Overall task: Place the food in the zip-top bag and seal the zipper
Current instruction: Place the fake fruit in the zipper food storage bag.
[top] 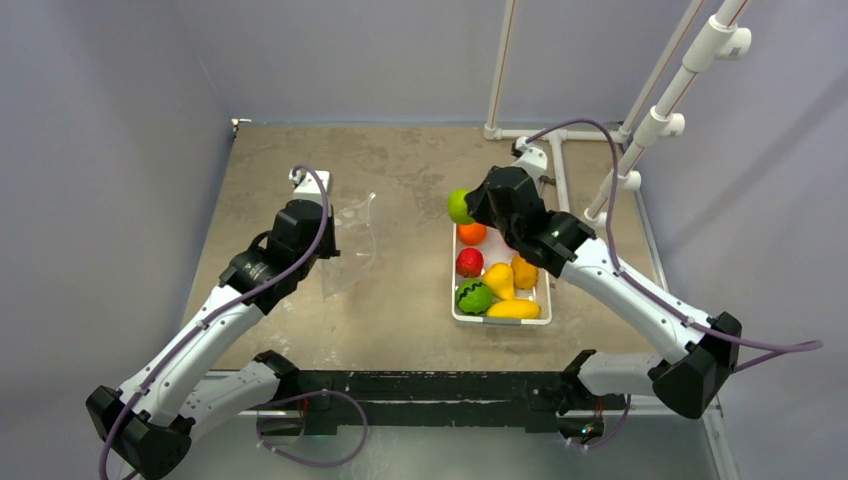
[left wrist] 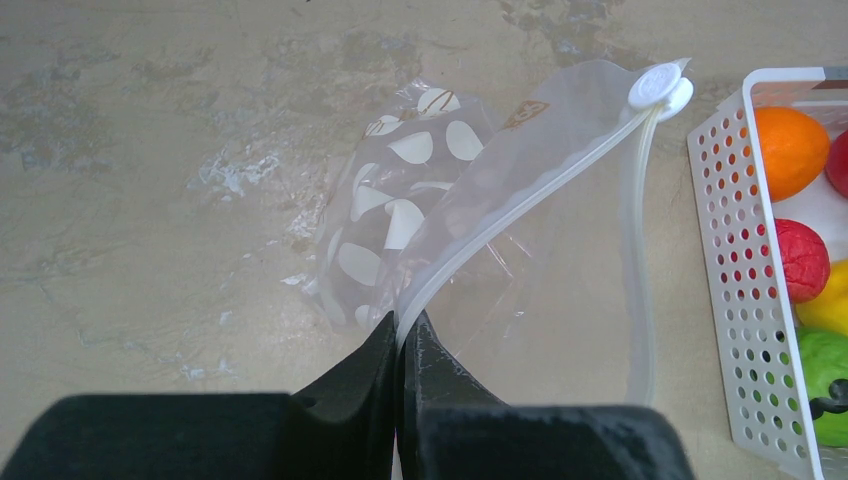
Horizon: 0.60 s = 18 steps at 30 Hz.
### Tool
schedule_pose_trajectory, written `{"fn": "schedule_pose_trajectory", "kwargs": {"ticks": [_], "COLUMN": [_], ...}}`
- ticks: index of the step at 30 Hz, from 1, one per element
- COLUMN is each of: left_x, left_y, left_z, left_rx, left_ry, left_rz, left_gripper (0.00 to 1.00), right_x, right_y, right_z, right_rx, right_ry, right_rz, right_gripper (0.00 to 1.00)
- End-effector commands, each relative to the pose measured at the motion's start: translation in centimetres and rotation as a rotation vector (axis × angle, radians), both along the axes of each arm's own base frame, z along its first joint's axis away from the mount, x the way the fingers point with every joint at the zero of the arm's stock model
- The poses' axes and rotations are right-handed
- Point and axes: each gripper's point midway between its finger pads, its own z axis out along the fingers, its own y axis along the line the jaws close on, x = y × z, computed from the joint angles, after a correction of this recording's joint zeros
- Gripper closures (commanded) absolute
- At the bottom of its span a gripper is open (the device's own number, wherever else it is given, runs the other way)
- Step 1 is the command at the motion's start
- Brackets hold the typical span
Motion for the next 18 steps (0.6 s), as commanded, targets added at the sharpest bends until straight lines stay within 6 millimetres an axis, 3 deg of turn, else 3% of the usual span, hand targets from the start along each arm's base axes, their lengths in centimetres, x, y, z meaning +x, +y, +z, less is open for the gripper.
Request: {"fn": "schedule_pose_trajectory", "kwargs": {"ticks": [1, 4, 12, 18], "left_x": [0.6, 0.6, 0.7, 0.7], "left_y": [-0.3, -0.2, -0.2, -0.1], "left_z": [0.3, 0.4, 0.3, 0.3], "left_rx": [-0.003, -0.002, 0.002, 0.003], "left_ry": [-0.025, -0.027, -0.026, -0.026], "left_rz": [-0.015, -0.01, -0.004, -0.002], "left_gripper": [1.0, 1.0, 1.0, 1.0], "right_x": [-2.4, -4.2, -8.9, -10.5], "right_y": [5.6, 8.9, 15.0, 17.6], "right_z": [3.5, 4.6, 8.8, 8.9], "right_rx": [0.057, 0.067, 0.123, 0.128], "right_ry": [-0.054, -0.068, -0.17, -0.178], "right_rz": [0.176, 0.282, 0.542, 0.621], "right_gripper": [1.0, 1.0, 1.0, 1.0]}}
